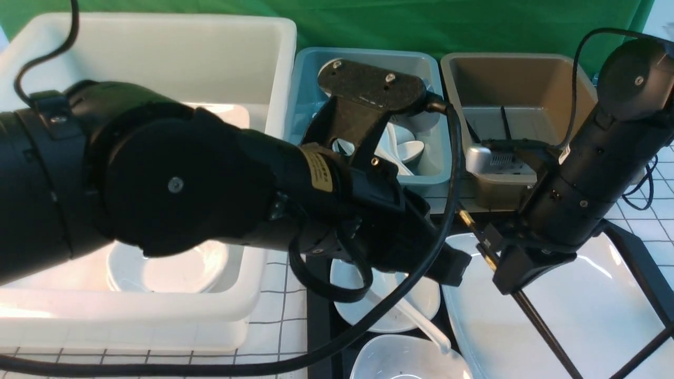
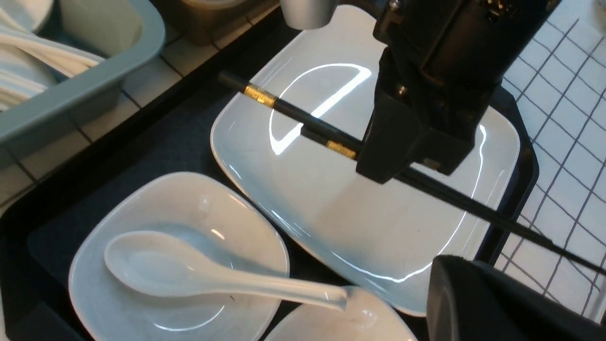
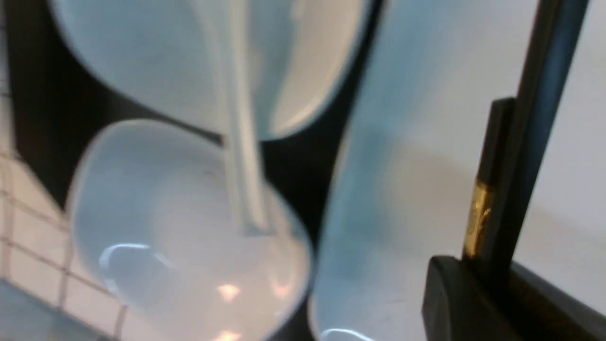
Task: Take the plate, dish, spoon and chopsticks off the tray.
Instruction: Use the right arm to put the chopsticks into the small storage box on the right, then use the left arm to grab a soup spoon from the plate
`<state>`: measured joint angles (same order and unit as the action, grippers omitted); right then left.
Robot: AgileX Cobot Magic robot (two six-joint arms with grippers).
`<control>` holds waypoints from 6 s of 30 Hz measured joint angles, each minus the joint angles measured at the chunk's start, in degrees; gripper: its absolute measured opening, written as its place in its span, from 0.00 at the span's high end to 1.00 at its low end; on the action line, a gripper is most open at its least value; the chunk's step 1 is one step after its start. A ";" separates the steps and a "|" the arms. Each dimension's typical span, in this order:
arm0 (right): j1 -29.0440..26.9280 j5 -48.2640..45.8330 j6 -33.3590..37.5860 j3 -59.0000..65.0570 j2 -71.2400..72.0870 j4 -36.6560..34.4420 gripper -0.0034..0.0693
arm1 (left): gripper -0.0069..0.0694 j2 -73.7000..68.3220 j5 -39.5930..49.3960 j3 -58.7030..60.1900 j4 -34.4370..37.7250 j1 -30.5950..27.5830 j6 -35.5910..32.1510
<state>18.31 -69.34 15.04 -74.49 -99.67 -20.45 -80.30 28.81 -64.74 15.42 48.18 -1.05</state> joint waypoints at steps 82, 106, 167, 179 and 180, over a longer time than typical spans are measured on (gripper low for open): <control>-13.64 -0.06 2.07 -15.12 16.82 -4.56 0.87 | 0.88 -23.49 23.30 -19.25 -6.46 0.52 19.57; -9.71 1.53 1.66 8.60 50.60 -4.25 0.79 | 0.26 -40.67 30.12 -29.83 -9.01 -4.85 35.60; -9.71 1.43 3.19 8.86 50.60 -4.11 0.75 | 0.43 -45.92 40.76 -35.54 -10.99 -5.03 30.27; -9.71 -0.50 7.42 8.86 50.60 -1.75 0.76 | 0.69 -43.99 40.93 -37.99 -8.10 -5.03 25.03; -9.71 -0.49 7.42 8.86 50.60 -1.75 0.76 | 0.69 -43.33 40.98 -38.73 -8.27 -5.03 24.87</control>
<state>8.60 -69.83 22.46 -65.63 -49.07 -22.20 -123.62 69.79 -103.46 7.15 43.16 23.81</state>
